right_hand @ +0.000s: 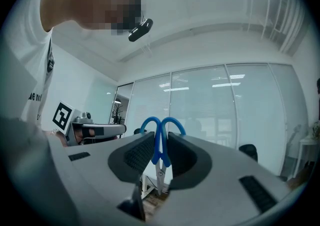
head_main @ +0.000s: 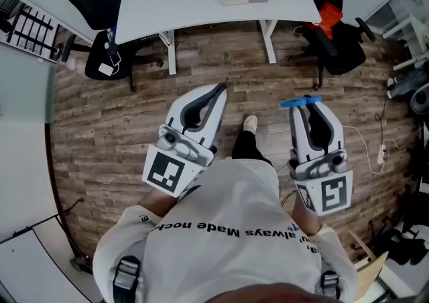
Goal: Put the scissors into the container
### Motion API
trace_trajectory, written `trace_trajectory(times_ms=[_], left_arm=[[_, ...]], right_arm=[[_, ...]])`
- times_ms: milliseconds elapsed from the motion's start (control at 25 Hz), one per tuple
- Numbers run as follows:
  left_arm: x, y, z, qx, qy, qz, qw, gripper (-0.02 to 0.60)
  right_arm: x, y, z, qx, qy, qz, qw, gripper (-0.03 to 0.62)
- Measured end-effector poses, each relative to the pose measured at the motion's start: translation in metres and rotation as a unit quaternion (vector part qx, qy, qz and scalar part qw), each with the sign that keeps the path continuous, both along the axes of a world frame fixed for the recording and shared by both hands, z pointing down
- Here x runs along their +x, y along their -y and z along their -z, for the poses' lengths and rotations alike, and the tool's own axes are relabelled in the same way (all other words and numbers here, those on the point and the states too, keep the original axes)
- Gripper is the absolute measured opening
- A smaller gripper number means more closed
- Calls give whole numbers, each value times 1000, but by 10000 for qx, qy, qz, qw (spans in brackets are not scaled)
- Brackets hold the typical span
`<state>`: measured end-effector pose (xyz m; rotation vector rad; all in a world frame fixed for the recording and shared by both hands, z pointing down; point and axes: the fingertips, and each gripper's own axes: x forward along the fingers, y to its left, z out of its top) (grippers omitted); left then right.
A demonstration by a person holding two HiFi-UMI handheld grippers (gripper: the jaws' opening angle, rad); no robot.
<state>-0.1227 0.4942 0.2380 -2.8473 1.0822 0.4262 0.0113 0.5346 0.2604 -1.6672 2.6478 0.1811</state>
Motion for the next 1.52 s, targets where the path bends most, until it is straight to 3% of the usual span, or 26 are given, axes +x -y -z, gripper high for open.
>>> trace_trajectory(times_ms=[880, 1520], left_arm=[[84, 165, 14, -15, 54, 60, 10000, 20], [132, 233, 0, -141, 111, 322, 9993, 20]], right_arm=[[82, 169, 10, -35, -6, 206, 9998, 92], [130, 244, -7, -200, 28, 473, 9987, 92]])
